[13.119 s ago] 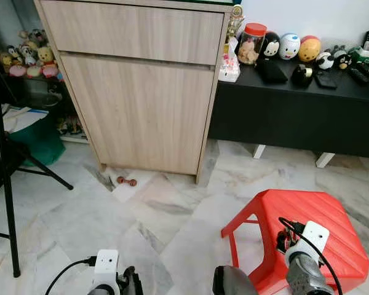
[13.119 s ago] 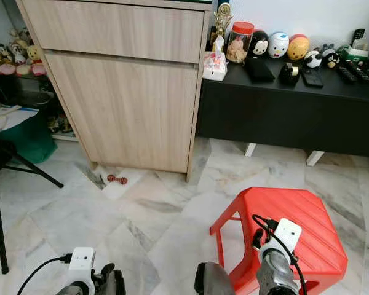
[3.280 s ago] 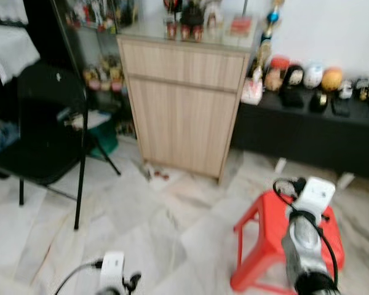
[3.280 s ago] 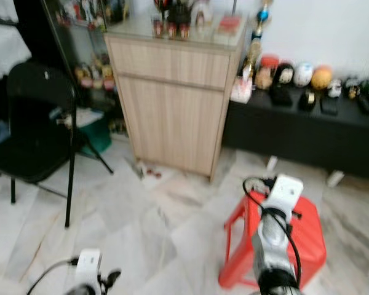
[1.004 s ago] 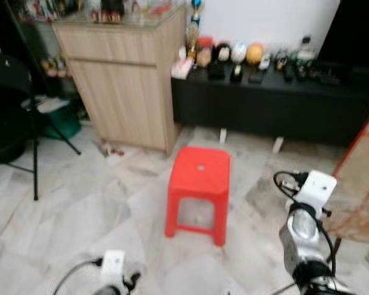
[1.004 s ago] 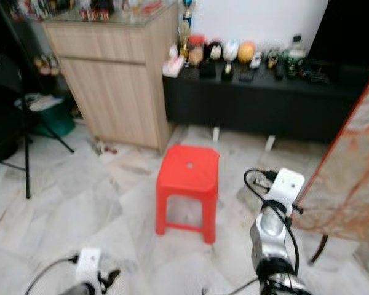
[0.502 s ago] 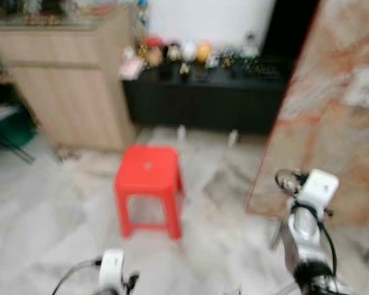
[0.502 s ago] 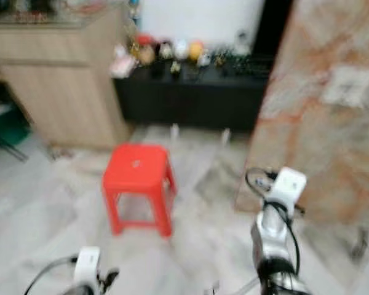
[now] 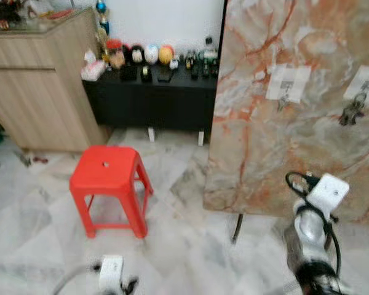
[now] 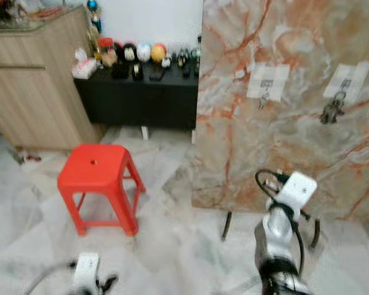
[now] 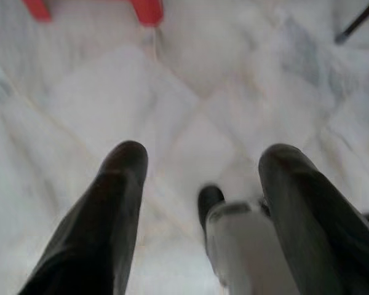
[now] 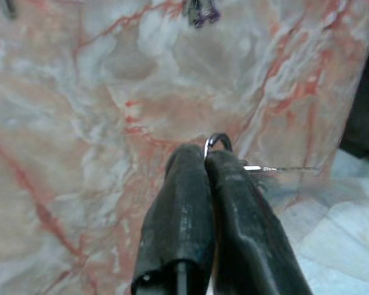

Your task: Hang keys on a hook

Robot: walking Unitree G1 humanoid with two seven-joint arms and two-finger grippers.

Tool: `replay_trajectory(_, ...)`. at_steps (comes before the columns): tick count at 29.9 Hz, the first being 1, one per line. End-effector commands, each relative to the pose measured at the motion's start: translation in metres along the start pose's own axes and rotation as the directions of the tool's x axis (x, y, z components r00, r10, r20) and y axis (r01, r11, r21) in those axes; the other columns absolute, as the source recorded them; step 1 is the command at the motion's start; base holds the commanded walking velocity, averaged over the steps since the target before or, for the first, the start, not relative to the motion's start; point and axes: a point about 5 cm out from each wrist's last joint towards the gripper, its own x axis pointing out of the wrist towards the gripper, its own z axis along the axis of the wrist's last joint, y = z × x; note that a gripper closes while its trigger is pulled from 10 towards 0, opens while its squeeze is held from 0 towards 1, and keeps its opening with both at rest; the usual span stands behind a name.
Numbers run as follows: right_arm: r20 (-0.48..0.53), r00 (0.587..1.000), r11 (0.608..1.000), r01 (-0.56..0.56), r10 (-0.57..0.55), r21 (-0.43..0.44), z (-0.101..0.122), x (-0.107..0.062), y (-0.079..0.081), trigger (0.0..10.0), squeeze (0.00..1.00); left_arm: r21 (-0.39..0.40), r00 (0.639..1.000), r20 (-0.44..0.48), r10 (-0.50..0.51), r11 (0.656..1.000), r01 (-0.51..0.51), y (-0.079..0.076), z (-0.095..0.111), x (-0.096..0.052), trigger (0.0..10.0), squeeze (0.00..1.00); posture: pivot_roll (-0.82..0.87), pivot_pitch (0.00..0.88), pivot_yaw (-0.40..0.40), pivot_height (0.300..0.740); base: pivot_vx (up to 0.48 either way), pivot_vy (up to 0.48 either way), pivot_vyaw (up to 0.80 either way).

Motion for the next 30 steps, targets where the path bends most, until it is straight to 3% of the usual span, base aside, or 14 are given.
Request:
replay_trajectory(1,0.01,1.0,1.0,-0.001,0.001,0.002,0.0031,0.0016,-0.001,10.0,0.0,0.005,1.0,0.001,-0.007,1.0,0.007,-0.0025,0.0021,0.001,10.0,0.0,0.01,0.0,-0.025,0.74,0.0,-0.375,0.0)
replay_trajectory(13,0.016,1.0,1.0,-0.025,0.024,0.009,0.0037,-0.0001,0.0046,10.0,0.0,-0.033,1.0,-0.003,0.017,0.999,-0.017,-0.0002,-0.003,-0.0007,10.0,0.0,0.01,0.0,-0.033,0.74,0.0,-0.363,0.0)
replay_trajectory(30,0.014,0.999,0.999,-0.041,0.041,-0.008,0.0006,-0.0035,0.0058,10.0,0.0,-0.02,1.0,-0.008,0.01,1.0,-0.01,-0.0022,-0.0069,-0.0017,10.0,0.0,0.02,0.0,-0.044,0.74,0.0,-0.309,0.0)
